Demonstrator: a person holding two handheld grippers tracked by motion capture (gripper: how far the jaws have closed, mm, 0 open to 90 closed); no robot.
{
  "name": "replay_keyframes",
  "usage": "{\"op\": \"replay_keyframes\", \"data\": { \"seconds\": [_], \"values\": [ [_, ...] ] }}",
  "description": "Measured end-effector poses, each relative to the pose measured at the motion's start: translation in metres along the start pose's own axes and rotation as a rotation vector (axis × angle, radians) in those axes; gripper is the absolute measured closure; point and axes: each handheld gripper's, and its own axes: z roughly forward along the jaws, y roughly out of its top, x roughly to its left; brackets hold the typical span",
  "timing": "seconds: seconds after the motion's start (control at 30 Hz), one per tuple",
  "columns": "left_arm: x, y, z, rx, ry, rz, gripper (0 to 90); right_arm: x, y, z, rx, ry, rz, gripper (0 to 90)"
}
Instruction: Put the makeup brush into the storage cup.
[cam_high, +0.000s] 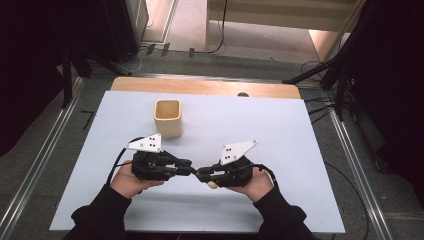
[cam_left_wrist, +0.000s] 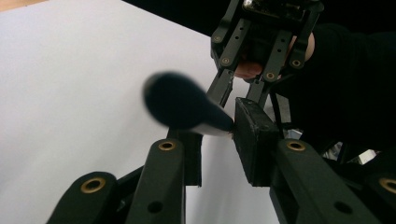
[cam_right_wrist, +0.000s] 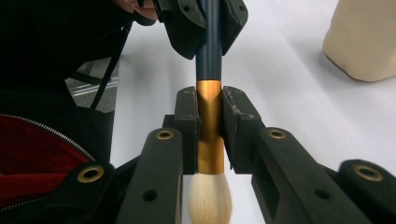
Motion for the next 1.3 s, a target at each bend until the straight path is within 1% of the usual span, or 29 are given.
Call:
{"op": "replay_keyframes", "data": {
  "seconds": [0.13, 0.2, 0.4, 0.53, 0.57, 0.6, 0.63, 0.67, 0.73, 0.83, 0.87, 0.9, 0.93, 1.0, 1.03, 1.07, 1.13, 1.17, 1.23, 1.3],
  "values": [
    [0.0, 0.0, -0.001, -0.011, -0.017, -0.013, 76.4, 0.001, 0.0, 0.002, -0.003, -0.006, -0.009, 78.1],
    [0.0, 0.001, -0.001, -0.012, -0.022, -0.011, 77.3, 0.001, 0.0, 0.003, -0.001, -0.002, -0.014, 78.1],
    [0.001, 0.001, -0.002, -0.011, -0.043, -0.038, 79.4, 0.001, 0.0, 0.003, -0.005, 0.0, -0.029, 77.9],
    [0.0, 0.002, -0.003, -0.012, -0.045, -0.038, 79.7, 0.001, -0.001, 0.003, -0.027, 0.01, -0.032, 76.8],
    [-0.001, 0.002, -0.003, -0.017, -0.035, -0.035, 79.8, 0.001, -0.001, 0.003, -0.028, 0.011, -0.034, 76.2],
    [-0.001, 0.003, -0.003, -0.019, -0.035, -0.036, 79.8, 0.001, -0.001, 0.003, -0.029, 0.008, -0.032, 73.3],
    [-0.001, 0.003, -0.003, -0.019, -0.035, -0.036, 79.8, 0.001, -0.001, 0.003, -0.029, 0.008, -0.032, 73.3],
    [-0.001, 0.003, -0.004, -0.027, -0.035, -0.038, 79.8, 0.001, -0.001, 0.004, -0.04, 0.005, -0.03, 67.9],
    [-0.002, 0.003, -0.004, -0.03, -0.035, -0.039, 79.8, 0.0, -0.001, 0.003, -0.05, 0.012, -0.025, 60.9],
    [-0.002, 0.003, -0.005, -0.041, -0.037, -0.043, 79.8, -0.001, -0.003, 0.002, -0.063, 0.011, -0.031, 53.3],
    [-0.003, 0.003, -0.006, -0.05, -0.043, -0.051, 79.8, -0.001, -0.004, 0.002, -0.066, 0.012, -0.025, 53.3],
    [-0.003, 0.003, -0.007, -0.064, -0.047, -0.056, 79.8, -0.001, -0.006, 0.002, -0.056, 0.015, -0.013, 53.9],
    [-0.003, 0.003, -0.009, -0.072, -0.048, -0.056, 79.8, -0.001, -0.006, 0.002, -0.056, 0.015, -0.013, 53.9],
    [-0.003, 0.003, -0.011, -0.096, -0.052, -0.063, 79.8, -0.001, -0.01, 0.0, -0.081, 0.019, -0.009, 56.3],
    [-0.003, 0.003, -0.012, -0.1, -0.055, -0.062, 79.8, -0.001, -0.012, -0.001, -0.1, 0.03, 0.006, 59.0],
    [-0.003, 0.003, -0.013, -0.104, -0.047, -0.062, 79.8, -0.001, -0.012, -0.001, -0.1, 0.03, 0.006, 59.0],
    [-0.003, 0.002, -0.015, -0.119, -0.058, -0.074, 79.8, -0.001, -0.013, -0.002, -0.097, 0.034, 0.009, 60.2],
    [-0.002, 0.001, -0.014, -0.124, -0.066, -0.076, 79.8, 0.0, -0.014, -0.001, -0.108, 0.043, 0.006, 61.9],
    [-0.002, 0.001, -0.014, -0.126, -0.065, -0.075, 79.8, 0.0, -0.013, 0.0, -0.115, 0.045, 0.006, 63.2],
    [-0.003, 0.001, -0.012, -0.119, -0.071, -0.074, 79.7, 0.001, -0.012, 0.001, -0.124, 0.053, 0.006, 66.6]
  ]
}}
